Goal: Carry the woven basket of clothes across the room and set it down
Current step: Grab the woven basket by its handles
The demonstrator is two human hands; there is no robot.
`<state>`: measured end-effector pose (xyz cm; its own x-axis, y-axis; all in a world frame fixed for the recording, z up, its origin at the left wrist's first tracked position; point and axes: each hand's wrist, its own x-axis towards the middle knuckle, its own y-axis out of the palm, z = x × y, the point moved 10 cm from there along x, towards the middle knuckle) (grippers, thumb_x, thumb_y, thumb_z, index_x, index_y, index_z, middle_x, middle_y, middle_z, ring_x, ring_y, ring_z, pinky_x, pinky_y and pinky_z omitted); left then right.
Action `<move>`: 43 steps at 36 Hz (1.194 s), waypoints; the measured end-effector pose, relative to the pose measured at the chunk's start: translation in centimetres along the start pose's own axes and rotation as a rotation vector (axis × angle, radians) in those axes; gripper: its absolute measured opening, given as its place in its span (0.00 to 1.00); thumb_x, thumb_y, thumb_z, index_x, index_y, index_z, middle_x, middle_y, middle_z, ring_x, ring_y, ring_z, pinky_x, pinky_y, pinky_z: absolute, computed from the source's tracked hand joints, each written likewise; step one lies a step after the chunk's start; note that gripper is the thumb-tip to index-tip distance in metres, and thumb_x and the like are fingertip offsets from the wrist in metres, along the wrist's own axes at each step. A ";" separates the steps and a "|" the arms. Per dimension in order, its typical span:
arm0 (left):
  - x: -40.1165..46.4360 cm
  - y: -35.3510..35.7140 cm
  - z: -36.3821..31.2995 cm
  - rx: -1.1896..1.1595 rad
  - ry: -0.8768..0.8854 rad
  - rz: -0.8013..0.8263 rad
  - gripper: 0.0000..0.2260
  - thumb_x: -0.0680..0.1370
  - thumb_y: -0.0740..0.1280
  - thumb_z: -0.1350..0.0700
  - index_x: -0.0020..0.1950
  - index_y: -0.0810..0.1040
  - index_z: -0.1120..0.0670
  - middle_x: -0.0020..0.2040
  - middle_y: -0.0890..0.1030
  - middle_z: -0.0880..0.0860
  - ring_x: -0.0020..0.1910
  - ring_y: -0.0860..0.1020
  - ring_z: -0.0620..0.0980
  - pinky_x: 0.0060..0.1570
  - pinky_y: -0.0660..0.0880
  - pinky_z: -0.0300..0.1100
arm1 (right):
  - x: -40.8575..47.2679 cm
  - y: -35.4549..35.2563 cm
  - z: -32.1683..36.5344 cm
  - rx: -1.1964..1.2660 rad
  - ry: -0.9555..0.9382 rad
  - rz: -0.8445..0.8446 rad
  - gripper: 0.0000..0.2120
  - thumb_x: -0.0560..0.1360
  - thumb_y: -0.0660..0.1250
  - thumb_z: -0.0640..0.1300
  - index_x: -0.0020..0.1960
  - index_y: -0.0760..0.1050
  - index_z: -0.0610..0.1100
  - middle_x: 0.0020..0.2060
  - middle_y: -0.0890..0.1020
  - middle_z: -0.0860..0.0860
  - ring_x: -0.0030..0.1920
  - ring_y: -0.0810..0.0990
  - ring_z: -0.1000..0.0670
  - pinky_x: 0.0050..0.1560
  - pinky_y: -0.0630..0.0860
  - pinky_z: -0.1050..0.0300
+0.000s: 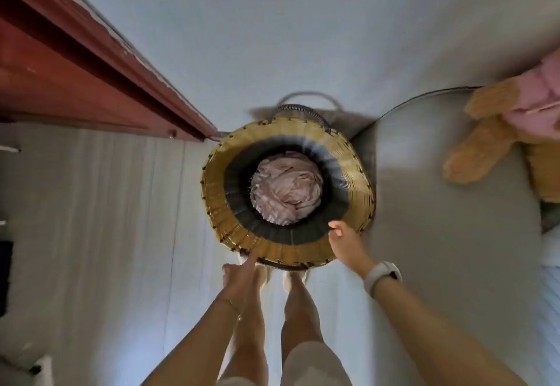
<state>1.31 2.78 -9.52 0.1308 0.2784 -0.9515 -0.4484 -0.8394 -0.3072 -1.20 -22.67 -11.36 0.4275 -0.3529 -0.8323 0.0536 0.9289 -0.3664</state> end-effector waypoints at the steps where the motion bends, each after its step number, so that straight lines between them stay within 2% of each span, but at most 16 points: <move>1: 0.8 0.9 -0.1 -0.060 -0.025 0.029 0.40 0.72 0.62 0.36 0.74 0.52 0.57 0.70 0.64 0.57 0.67 0.66 0.57 0.64 0.66 0.50 | 1.5 -0.3 0.6 -0.003 -0.013 -0.035 0.17 0.78 0.53 0.38 0.66 0.67 0.36 0.64 0.74 0.38 0.63 0.72 0.41 0.56 0.66 0.59; 3: 2.3 2.8 0.2 -0.190 -0.100 0.133 0.39 0.72 0.64 0.37 0.75 0.54 0.54 0.73 0.63 0.56 0.70 0.65 0.58 0.66 0.65 0.53 | 4.0 -1.2 2.4 -0.050 -0.044 -0.086 0.17 0.79 0.51 0.42 0.65 0.68 0.37 0.63 0.74 0.39 0.64 0.71 0.40 0.60 0.67 0.54; 6: 4.3 5.4 1.0 -0.391 -0.227 0.233 0.32 0.73 0.63 0.38 0.72 0.59 0.51 0.75 0.64 0.56 0.71 0.66 0.60 0.66 0.67 0.54 | 7.4 -3.5 6.8 -0.085 -0.187 -0.212 0.13 0.79 0.49 0.42 0.51 0.71 0.38 0.47 0.74 0.40 0.49 0.73 0.43 0.51 0.68 0.49; 7: 4.8 5.9 1.0 -0.443 -0.239 0.224 0.30 0.74 0.64 0.40 0.71 0.61 0.51 0.73 0.66 0.56 0.70 0.67 0.59 0.65 0.68 0.54 | 8.3 -4.3 8.4 -0.110 -0.257 -0.271 0.12 0.79 0.50 0.41 0.51 0.70 0.37 0.46 0.73 0.41 0.48 0.71 0.44 0.51 0.68 0.49; 10: 6.3 6.5 0.8 -0.561 -0.185 0.108 0.24 0.76 0.65 0.47 0.69 0.64 0.52 0.68 0.73 0.56 0.66 0.72 0.59 0.62 0.72 0.52 | 10.3 -6.0 13.1 -0.278 -0.431 -0.391 0.19 0.78 0.53 0.41 0.66 0.64 0.34 0.62 0.70 0.36 0.64 0.68 0.39 0.65 0.63 0.50; 12: 6.9 6.1 0.8 -0.586 -0.135 -0.019 0.19 0.78 0.63 0.52 0.67 0.68 0.54 0.61 0.77 0.58 0.55 0.78 0.57 0.51 0.78 0.48 | 10.9 -6.4 16.0 -0.373 -0.531 -0.443 0.21 0.77 0.54 0.41 0.68 0.61 0.33 0.66 0.67 0.35 0.67 0.65 0.38 0.67 0.60 0.52; 14: 7.2 5.6 1.2 -0.603 -0.121 -0.105 0.14 0.79 0.60 0.56 0.62 0.73 0.58 0.49 0.80 0.59 0.39 0.79 0.53 0.33 0.79 0.39 | 11.1 -6.4 18.6 -0.443 -0.617 -0.480 0.22 0.76 0.54 0.41 0.69 0.61 0.34 0.66 0.67 0.35 0.68 0.65 0.37 0.66 0.60 0.50; 16: 7.5 5.4 1.8 -0.629 -0.145 -0.145 0.11 0.79 0.59 0.58 0.57 0.75 0.61 0.39 0.78 0.58 0.32 0.75 0.50 0.28 0.75 0.38 | 11.8 -5.8 20.3 -0.509 -0.648 -0.467 0.23 0.77 0.53 0.43 0.69 0.60 0.35 0.67 0.68 0.36 0.68 0.66 0.37 0.66 0.62 0.47; 19: 7.5 5.1 1.8 -0.642 -0.149 -0.168 0.05 0.78 0.59 0.60 0.49 0.74 0.59 0.34 0.74 0.56 0.30 0.73 0.50 0.29 0.74 0.40 | 12.7 -4.7 21.7 -0.565 -0.658 -0.399 0.21 0.77 0.51 0.45 0.63 0.66 0.34 0.60 0.74 0.35 0.61 0.72 0.35 0.60 0.66 0.44; 22: 6.8 4.1 1.4 -0.647 -0.132 -0.227 0.07 0.78 0.59 0.58 0.42 0.72 0.58 0.32 0.72 0.55 0.29 0.71 0.49 0.31 0.71 0.41 | 12.2 -3.5 21.9 -0.597 -0.672 -0.309 0.17 0.79 0.53 0.44 0.59 0.68 0.31 0.56 0.75 0.32 0.57 0.73 0.35 0.53 0.64 0.46; 25: 5.5 2.5 0.8 -0.654 -0.105 -0.269 0.09 0.80 0.57 0.55 0.48 0.73 0.58 0.34 0.73 0.54 0.35 0.73 0.51 0.37 0.71 0.44 | 10.6 -3.0 21.1 -0.561 -0.710 -0.238 0.15 0.79 0.53 0.43 0.55 0.69 0.31 0.52 0.76 0.31 0.53 0.74 0.34 0.44 0.62 0.50; 29: 4.0 -1.8 0.6 -0.607 -0.002 -0.390 0.16 0.80 0.56 0.53 0.56 0.76 0.63 0.43 0.77 0.61 0.44 0.76 0.59 0.45 0.73 0.48 | 7.7 -4.1 19.1 -0.396 -0.666 -0.256 0.15 0.79 0.53 0.43 0.58 0.68 0.32 0.52 0.77 0.33 0.52 0.75 0.36 0.42 0.62 0.53; 31: 2.9 -4.7 0.6 -0.557 0.097 -0.460 0.18 0.80 0.56 0.52 0.52 0.77 0.65 0.40 0.76 0.61 0.41 0.74 0.59 0.42 0.71 0.48 | 5.7 -4.7 18.1 -0.303 -0.647 -0.275 0.15 0.79 0.54 0.43 0.56 0.69 0.32 0.46 0.78 0.36 0.47 0.74 0.37 0.42 0.63 0.51; 34: 0.5 -8.7 0.7 -0.478 0.250 -0.544 0.16 0.80 0.55 0.53 0.38 0.73 0.62 0.31 0.70 0.55 0.33 0.69 0.54 0.35 0.66 0.44 | 2.9 -5.3 16.3 -0.160 -0.592 -0.282 0.13 0.79 0.54 0.44 0.51 0.72 0.35 0.32 0.72 0.50 0.33 0.70 0.45 0.35 0.64 0.55; 37: -2.7 -12.1 1.0 -0.402 0.371 -0.615 0.19 0.80 0.56 0.54 0.29 0.63 0.57 0.27 0.63 0.54 0.28 0.60 0.51 0.29 0.55 0.41 | -0.3 -4.9 14.5 -0.072 -0.520 -0.259 0.12 0.79 0.54 0.45 0.47 0.72 0.39 0.30 0.69 0.52 0.29 0.67 0.51 0.32 0.64 0.58; 43: -7.2 -17.2 4.8 -0.431 0.428 -0.777 0.18 0.79 0.59 0.53 0.30 0.65 0.58 0.27 0.64 0.54 0.28 0.60 0.50 0.29 0.56 0.43 | -6.4 -2.1 12.3 0.008 -0.411 -0.212 0.15 0.79 0.54 0.49 0.46 0.73 0.39 0.27 0.68 0.49 0.23 0.67 0.53 0.21 0.65 0.65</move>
<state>3.90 17.49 2.66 0.5995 0.7032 -0.3822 0.2468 -0.6167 -0.7475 7.09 -20.99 -0.10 0.7285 -0.4634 -0.5045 0.1851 0.8423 -0.5063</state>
